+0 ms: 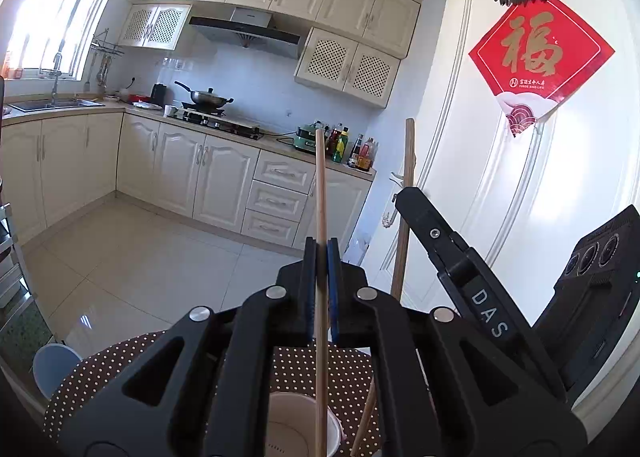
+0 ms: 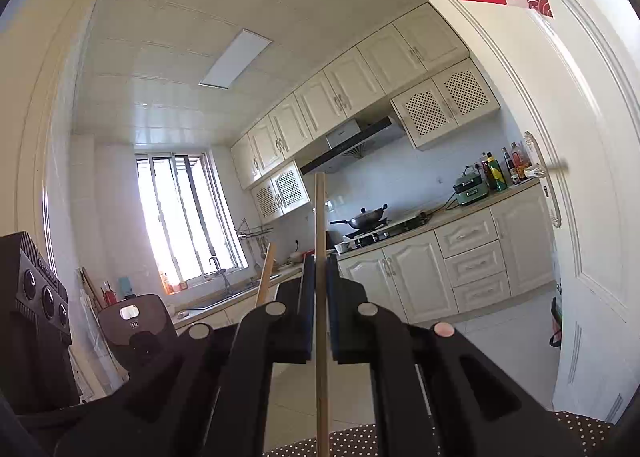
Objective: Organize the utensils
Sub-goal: 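Carry the chopstick with the left gripper up over the pink cup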
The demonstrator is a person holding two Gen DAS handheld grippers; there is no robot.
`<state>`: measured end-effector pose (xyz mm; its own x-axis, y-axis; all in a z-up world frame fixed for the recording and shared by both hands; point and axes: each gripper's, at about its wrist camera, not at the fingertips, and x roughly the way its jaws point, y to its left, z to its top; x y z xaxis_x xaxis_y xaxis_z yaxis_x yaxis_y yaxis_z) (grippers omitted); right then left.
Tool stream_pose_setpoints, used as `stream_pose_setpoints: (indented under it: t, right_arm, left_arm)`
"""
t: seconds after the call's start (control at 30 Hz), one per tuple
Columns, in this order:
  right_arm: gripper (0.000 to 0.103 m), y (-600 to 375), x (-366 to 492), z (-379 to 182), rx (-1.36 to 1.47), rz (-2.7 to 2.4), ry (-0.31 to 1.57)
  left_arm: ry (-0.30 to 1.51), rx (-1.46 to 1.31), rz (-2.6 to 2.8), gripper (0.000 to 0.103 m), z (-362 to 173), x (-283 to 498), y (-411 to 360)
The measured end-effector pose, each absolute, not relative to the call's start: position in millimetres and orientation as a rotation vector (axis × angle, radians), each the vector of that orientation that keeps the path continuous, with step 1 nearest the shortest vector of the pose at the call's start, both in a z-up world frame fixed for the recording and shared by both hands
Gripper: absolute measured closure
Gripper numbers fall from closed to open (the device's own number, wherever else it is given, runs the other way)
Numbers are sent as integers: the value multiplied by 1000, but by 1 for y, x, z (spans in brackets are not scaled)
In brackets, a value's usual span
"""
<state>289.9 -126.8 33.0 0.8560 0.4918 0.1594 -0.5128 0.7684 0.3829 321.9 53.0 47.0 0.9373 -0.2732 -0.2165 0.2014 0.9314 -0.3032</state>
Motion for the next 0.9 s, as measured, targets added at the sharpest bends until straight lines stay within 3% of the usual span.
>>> stream_pose_setpoints:
  t: [0.9]
  right_arm:
    - [99, -110, 295, 10, 339, 507, -58]
  left_arm:
    - [304, -311, -241, 98, 12, 341, 62]
